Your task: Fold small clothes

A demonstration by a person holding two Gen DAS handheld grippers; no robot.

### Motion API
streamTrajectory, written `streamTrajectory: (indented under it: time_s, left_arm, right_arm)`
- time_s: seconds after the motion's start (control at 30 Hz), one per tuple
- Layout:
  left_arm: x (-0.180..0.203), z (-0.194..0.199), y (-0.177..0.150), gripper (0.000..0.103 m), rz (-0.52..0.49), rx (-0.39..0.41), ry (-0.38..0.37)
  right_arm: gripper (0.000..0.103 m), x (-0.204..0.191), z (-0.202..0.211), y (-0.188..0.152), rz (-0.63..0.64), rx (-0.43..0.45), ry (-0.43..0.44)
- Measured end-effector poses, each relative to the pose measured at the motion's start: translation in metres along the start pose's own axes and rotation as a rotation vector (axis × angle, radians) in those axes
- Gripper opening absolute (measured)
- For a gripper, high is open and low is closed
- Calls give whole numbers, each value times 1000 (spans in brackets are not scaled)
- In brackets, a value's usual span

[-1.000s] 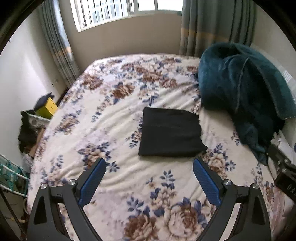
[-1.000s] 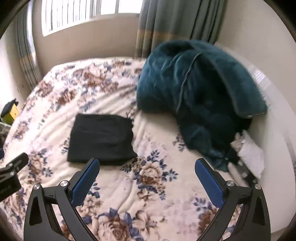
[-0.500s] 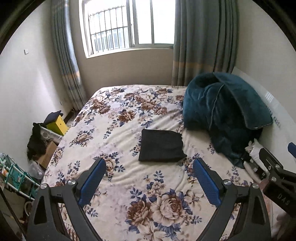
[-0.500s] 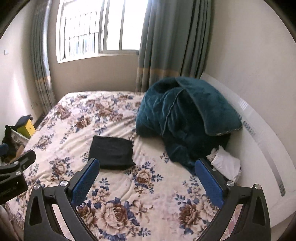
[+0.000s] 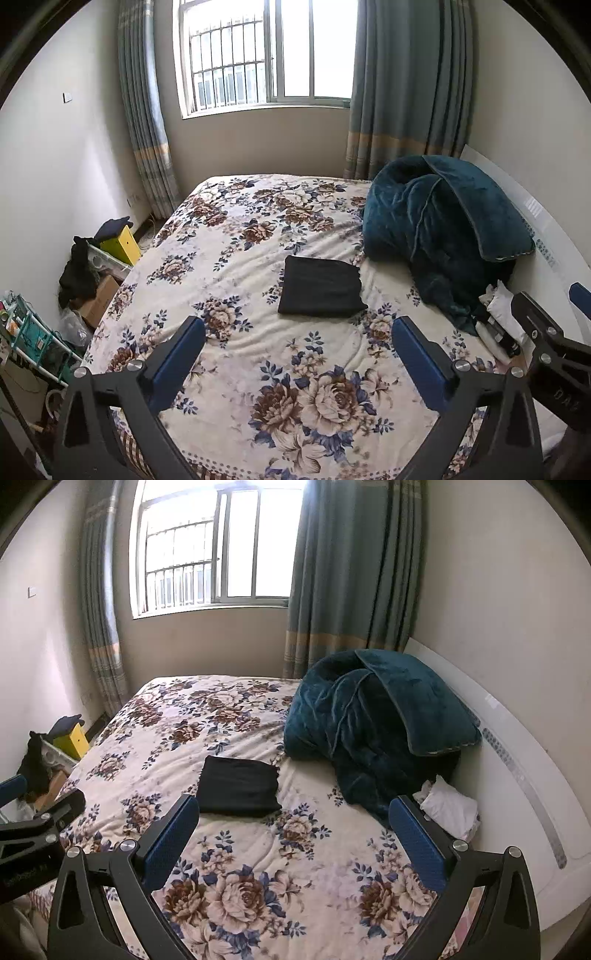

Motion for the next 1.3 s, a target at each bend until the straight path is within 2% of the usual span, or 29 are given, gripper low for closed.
streamTrajectory:
  time_s: [0.67,1.3]
  left_arm:
    - [-5,18,3,103,10,44,30]
    - [-1,23,6,103,-2,60,22]
  right_arm:
    - [103,-6,7,10,-6,22,31]
    - [103,-8,6,13,-12,27,47]
Point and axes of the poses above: each gripper's, at about its wrist camera, not at the fingertips, and z roughly against the way its jaws point, x to its right, y to its top, the point moved 6 cm from there along -z, roughly the way its jaws point, and after that the axes turned 3 degrees about -z, right-handed, at the moved point
